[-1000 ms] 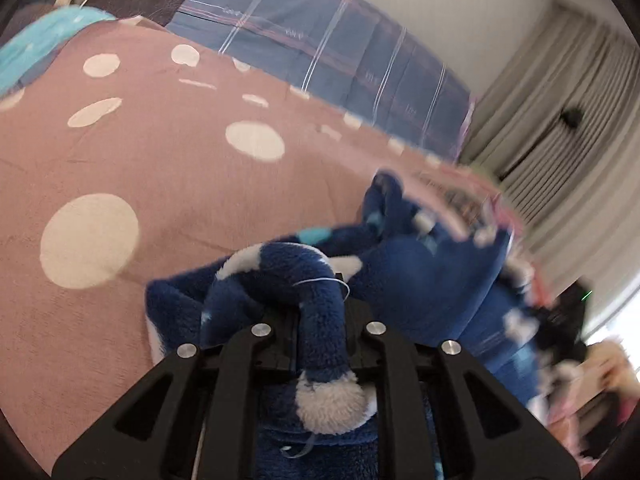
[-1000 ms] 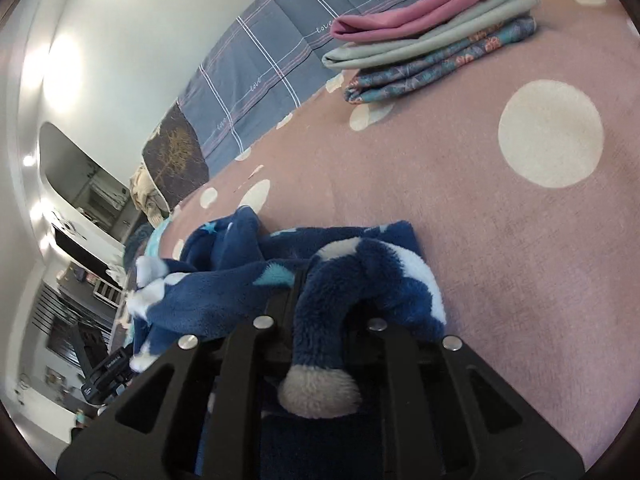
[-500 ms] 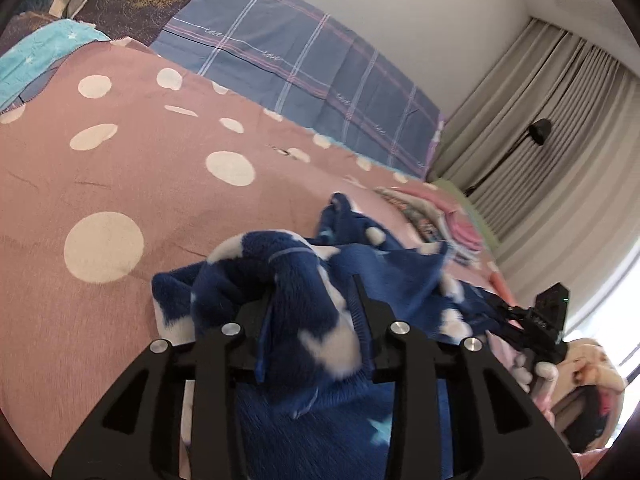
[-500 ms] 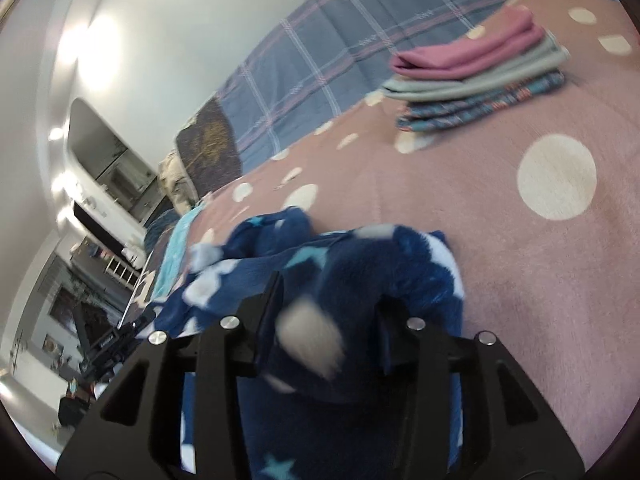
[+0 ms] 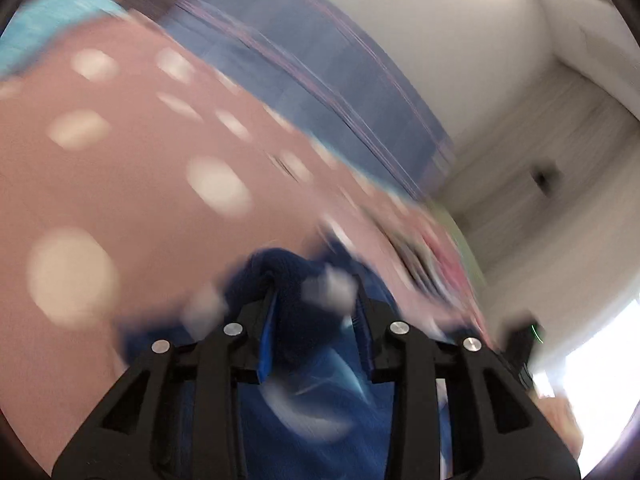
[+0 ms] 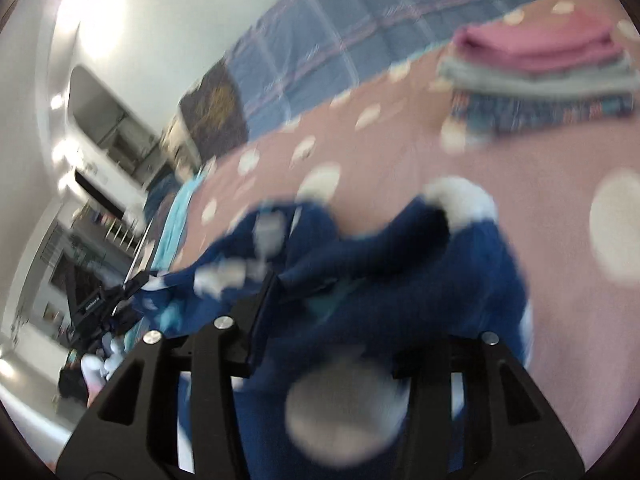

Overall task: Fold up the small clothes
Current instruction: 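Lower the hem onto the folded top and open both grippers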

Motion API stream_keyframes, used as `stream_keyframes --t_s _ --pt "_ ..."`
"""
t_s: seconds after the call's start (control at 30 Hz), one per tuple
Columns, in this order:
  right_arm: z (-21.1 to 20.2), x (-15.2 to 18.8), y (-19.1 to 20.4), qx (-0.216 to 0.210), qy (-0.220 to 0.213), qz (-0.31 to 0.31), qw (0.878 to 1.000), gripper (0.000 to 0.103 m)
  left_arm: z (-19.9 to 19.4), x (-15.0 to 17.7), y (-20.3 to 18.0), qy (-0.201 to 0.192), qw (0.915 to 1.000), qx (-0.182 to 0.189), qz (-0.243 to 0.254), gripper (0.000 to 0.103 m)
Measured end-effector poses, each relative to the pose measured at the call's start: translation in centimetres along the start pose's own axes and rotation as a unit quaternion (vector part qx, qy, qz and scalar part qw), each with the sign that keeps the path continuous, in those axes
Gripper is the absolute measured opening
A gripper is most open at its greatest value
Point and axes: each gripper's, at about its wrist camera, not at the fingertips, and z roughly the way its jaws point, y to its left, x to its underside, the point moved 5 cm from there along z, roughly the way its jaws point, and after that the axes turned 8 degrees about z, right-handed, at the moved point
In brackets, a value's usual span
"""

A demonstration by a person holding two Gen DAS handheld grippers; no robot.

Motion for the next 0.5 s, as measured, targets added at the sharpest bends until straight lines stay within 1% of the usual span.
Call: stream_keyframes --t_s 0.03,0.07,0.1,0.17,0.2,0.23,0.27,0.33,0.47,0.5 --pt "0.0 -1.0 -0.5 0.010 -0.016 0.021 1.000 0.046 -0.4 -0.8 1.0 -0.024 0.9978 -0.061 0.005 0.034" --pt "-0.2 -1.5 -0.8 0.014 -0.025 0.033 0.999 0.047 -1.2 -1.3 1.7 -0.047 0.9925 -0.112 0.014 0.035" --pt "-0.8 -1.7 -0.9 0.010 -0.036 0.035 0.999 0.050 -1.8 -1.3 1.7 -0.056 0.9928 -0.104 0.021 0.036" --pt "-1.8 -1.5 -0.9 0.009 -0.047 0.010 0.999 0.054 -2.7 -0.8 1.4 -0.058 0.9949 -0.075 0.036 0.045" --pt "-2.1 -1.5 -1.0 0.017 -0.052 0.002 0.998 0.058 -3.1 -0.2 1.2 -0.051 0.9944 -0.076 0.053 0.049" --pt "-2.7 -1.3 -1.5 0.035 -0.061 -0.006 0.998 0.058 -3.1 0.2 1.2 -0.044 0.9939 -0.078 0.064 0.056" --pt "-3.0 -1.3 -2.0 0.045 -0.063 -0.006 0.997 0.059 -2.9 0.5 1.0 -0.030 0.9933 -0.081 0.077 0.061" --pt "-3.4 -1.2 -3.4 0.052 -0.060 0.013 0.997 0.059 -1.8 1.2 1.1 0.010 0.9928 -0.077 0.092 0.061" --pt "-3.1 -1.4 -6.3 0.080 -0.048 0.051 0.994 0.060 1.2 1.6 1.3 0.072 0.9930 -0.050 0.079 0.062" --pt "-2.6 -1.6 -6.7 0.083 -0.042 0.056 0.994 0.062 2.6 1.5 1.5 0.096 0.9917 -0.047 0.072 0.063"
